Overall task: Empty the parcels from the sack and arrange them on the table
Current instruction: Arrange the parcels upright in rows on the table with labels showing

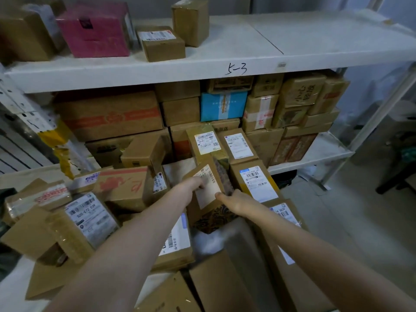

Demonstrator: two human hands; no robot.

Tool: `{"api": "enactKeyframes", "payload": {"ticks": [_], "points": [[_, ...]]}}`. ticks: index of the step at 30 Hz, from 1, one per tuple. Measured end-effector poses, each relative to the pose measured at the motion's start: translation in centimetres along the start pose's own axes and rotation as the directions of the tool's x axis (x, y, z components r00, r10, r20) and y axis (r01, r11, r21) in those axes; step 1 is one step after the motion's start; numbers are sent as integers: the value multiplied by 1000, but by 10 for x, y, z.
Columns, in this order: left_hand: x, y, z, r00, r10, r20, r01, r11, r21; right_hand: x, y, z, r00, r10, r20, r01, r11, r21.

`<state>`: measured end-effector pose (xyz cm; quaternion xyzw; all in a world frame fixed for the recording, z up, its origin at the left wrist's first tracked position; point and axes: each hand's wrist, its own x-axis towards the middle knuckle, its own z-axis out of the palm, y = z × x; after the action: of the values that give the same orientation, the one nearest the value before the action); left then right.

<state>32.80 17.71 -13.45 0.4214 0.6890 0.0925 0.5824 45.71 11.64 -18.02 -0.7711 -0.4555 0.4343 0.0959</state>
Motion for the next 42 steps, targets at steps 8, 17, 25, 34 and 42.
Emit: {"api": "enactKeyframes", "payload": {"ticks": [8, 17, 25, 34, 42], "points": [[24, 5, 25, 999, -54, 5, 52, 975, 215, 17, -8, -17, 982, -173, -71, 135, 918, -373], [39, -1, 26, 994, -100, 49, 84, 961, 263, 40, 9, -12, 982, -112, -151, 11, 838, -546], [50, 20, -4, 932, 306, -194, -196, 877, 438, 54, -13, -14, 959, -267, -94, 200, 876, -438], [73, 42, -96, 787, 456, -415, -34, 705, 709, 64, -47, 0, 827, -557, 75, 561, 807, -187], [108, 45, -128, 817, 199, -541, 162, 821, 548, 78, -54, 12, 799, -595, 85, 601, 795, -82]]}}
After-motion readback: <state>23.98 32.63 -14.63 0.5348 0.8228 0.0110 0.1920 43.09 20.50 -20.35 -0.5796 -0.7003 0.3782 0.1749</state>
